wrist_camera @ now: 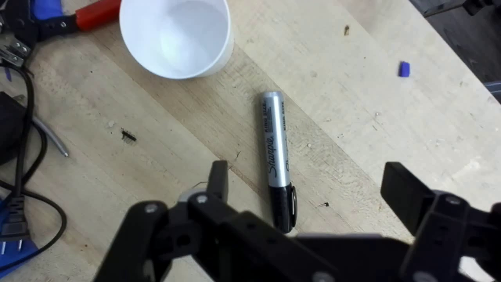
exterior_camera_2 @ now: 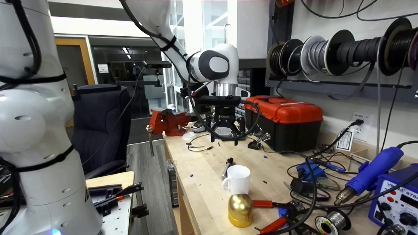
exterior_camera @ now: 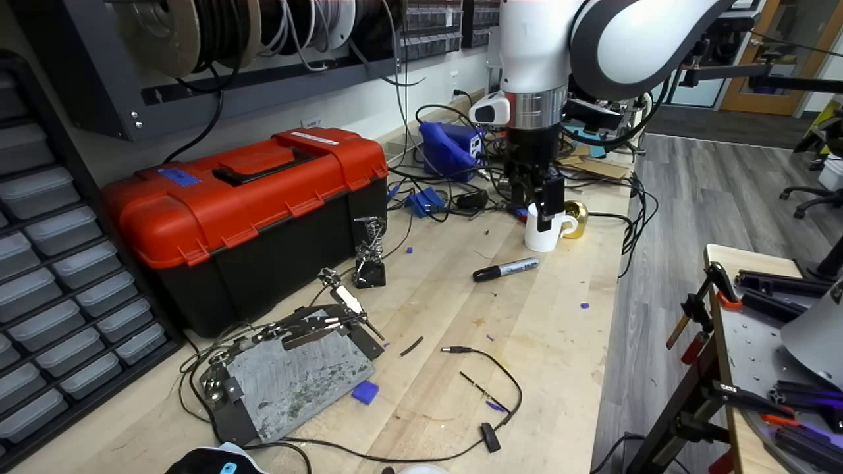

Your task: Put the black marker in the white mug

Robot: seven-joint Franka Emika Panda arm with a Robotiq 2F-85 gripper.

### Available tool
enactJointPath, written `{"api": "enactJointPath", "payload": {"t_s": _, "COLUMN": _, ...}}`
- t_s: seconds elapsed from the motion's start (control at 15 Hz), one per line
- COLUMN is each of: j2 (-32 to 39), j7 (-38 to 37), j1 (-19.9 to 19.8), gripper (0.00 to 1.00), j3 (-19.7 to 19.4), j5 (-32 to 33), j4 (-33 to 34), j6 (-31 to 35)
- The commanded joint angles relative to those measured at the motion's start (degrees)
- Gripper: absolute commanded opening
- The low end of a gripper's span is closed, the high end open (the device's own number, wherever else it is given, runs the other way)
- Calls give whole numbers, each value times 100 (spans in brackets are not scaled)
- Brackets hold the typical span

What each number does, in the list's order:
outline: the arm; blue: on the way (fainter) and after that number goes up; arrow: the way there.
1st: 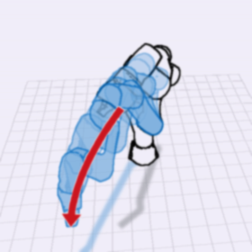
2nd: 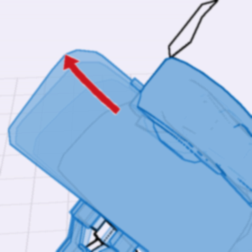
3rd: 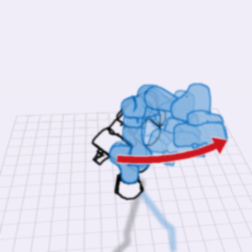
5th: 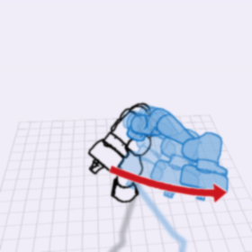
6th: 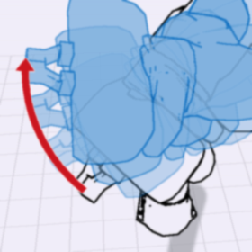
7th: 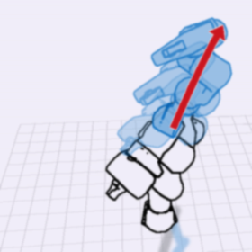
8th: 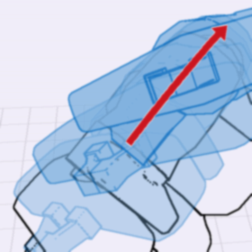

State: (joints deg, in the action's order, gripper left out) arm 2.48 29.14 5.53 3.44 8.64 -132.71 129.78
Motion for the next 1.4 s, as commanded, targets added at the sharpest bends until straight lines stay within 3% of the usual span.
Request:
{"api": "enactJointPath", "payload": {"t_s": 0.0, "j2": 236, "j7": -62, "j1": -85, "gripper": 100, "j3": 41, "j5": 69, "j4": 182, "j6": 260}}
{"api": "enactJointPath", "payload": {"t_s": 0.8, "j2": 867, "j7": 113, "j1": -147, "gripper": 100, "j3": 182, "j5": -77, "j4": 191, "j6": 1203}}
{"api": "enactJointPath", "payload": {"t_s": 1.33, "j2": 1206, "j7": 154, "j1": -147, "gripper": 100, "j3": 343, "j5": -78, "j4": 333, "j6": 1406}}
